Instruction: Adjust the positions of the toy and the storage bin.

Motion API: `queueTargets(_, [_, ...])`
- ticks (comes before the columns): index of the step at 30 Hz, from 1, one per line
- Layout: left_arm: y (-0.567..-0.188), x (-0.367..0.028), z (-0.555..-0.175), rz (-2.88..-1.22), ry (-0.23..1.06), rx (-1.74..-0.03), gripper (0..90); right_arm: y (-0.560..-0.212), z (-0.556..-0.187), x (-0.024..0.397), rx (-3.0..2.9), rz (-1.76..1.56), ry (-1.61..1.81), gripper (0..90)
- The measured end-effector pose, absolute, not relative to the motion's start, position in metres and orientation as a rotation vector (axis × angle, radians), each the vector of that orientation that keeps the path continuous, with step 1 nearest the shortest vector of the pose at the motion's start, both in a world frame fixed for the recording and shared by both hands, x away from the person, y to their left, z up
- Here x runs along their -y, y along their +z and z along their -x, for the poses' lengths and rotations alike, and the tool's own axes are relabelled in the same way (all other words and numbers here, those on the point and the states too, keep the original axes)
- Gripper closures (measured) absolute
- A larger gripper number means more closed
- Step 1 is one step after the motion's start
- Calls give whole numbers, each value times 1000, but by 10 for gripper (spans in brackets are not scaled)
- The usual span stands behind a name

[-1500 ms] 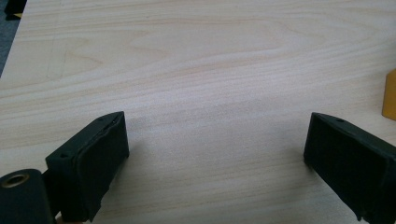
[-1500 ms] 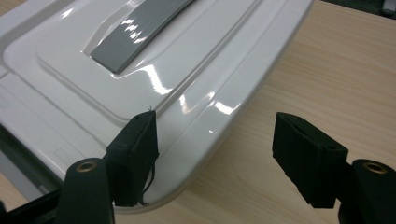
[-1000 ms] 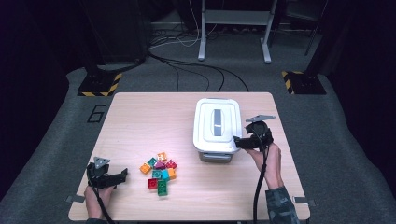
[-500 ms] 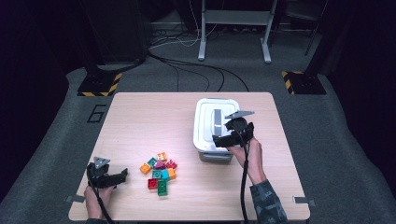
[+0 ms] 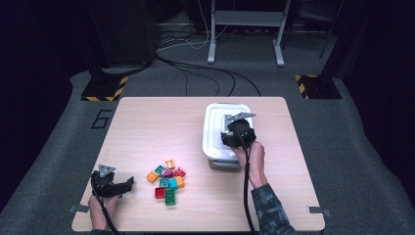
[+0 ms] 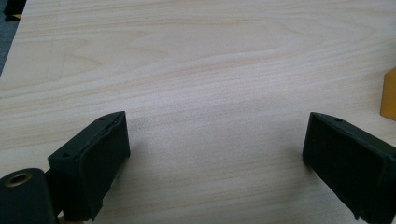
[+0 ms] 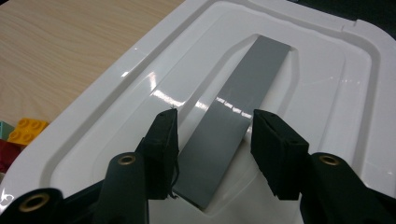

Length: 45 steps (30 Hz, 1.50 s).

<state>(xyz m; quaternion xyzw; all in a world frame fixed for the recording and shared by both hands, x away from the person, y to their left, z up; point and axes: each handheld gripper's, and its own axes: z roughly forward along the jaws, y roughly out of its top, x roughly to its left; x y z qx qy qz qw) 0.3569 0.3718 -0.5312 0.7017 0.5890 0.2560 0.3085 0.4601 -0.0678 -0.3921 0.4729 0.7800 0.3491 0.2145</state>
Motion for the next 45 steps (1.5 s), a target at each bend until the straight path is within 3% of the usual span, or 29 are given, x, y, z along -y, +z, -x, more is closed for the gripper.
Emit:
queueTargets(11, [-531, -372, -357, -1854, 677, -1557, 70, -392, -458, 75, -2152, -1260, 977, 608])
queueTargets(28, [-531, -372, -357, -1854, 677, -1557, 70, -392, -454, 106, -2307, -1209, 1093, 660])
queueTargets(39, [-531, -372, -357, -1855, 677, -1557, 71, -389, -450, 118, -2383, -1162, 1086, 661])
queueTargets(45, [-531, -372, -357, -1855, 677, -1557, 71, -387, -455, 104, -2360, -1168, 1018, 587])
